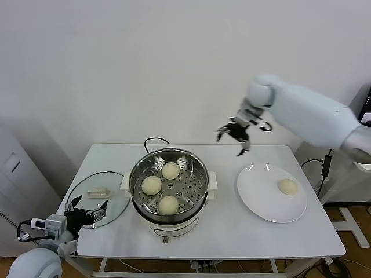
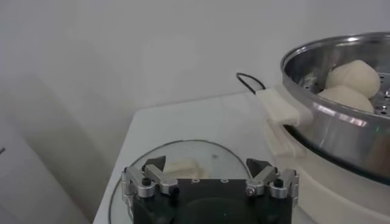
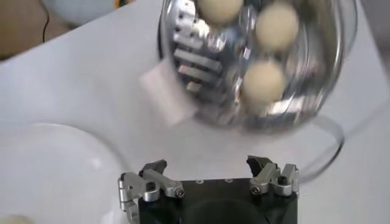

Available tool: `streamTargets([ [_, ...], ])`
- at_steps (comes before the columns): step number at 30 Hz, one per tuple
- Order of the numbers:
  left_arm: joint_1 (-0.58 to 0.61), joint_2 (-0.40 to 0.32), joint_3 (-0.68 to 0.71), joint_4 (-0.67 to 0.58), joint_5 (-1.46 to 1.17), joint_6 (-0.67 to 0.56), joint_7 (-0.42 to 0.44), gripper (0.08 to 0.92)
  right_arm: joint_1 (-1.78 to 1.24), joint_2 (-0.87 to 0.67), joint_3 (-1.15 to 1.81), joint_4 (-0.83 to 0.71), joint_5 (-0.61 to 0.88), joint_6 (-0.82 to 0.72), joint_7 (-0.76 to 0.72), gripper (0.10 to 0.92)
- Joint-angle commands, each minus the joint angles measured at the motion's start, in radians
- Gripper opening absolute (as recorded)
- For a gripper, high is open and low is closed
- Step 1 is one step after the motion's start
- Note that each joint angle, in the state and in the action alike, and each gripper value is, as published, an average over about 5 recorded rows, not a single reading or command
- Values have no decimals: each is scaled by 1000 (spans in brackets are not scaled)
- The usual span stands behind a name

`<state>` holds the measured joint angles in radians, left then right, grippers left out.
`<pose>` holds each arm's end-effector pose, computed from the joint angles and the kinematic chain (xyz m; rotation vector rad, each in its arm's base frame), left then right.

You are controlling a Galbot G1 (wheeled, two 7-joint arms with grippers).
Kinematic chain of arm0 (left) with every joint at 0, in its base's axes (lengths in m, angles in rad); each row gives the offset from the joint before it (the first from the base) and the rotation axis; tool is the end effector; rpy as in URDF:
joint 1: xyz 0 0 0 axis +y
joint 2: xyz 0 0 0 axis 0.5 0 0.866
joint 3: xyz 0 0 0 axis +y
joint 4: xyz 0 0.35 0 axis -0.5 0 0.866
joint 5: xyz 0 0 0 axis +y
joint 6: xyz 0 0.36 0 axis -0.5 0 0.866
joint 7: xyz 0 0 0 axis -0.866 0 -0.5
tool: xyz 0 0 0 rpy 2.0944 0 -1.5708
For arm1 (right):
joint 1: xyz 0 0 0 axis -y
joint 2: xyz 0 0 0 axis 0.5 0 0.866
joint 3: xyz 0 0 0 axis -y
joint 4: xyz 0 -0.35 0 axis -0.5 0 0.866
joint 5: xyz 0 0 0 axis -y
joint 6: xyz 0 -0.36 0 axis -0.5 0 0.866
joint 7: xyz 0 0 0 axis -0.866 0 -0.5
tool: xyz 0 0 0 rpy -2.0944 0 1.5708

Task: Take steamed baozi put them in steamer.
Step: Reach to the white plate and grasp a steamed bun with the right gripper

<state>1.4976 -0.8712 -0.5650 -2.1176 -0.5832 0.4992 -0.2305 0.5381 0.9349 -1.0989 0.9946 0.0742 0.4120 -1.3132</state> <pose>0.2259 0.1146 -0.2385 -0.0903 -2.6698 -0.2531 0.6186 -0.0818 -0.0066 1.7635 -1.0196 1.8646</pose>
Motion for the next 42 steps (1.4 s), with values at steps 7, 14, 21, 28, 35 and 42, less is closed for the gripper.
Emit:
streamTargets([
  [7,-5,-6,1,-1,-2,2,-1,823,-131,-132,54,-300,-18,-59,-15,823],
  [14,-3,-9,1,-3,-1,2,-1,823,-233,-120,141,-383,-121,-48,5,823],
  [21,-1,-9,-1,-2,-2,1,-1,823,-327,-105,229,-441,-216,-23,42,823],
  [28,0,-10,0,-2,-1,2,-1,823,-402,-69,350,-513,-318,-3,90,823],
  [35,0,-12,5,-2,-1,3,-1,823,-446,-32,456,-586,-402,16,139,823],
  [42,-1,-12,11,-2,0,4,-1,823,-473,-1,531,-640,-484,26,206,823],
])
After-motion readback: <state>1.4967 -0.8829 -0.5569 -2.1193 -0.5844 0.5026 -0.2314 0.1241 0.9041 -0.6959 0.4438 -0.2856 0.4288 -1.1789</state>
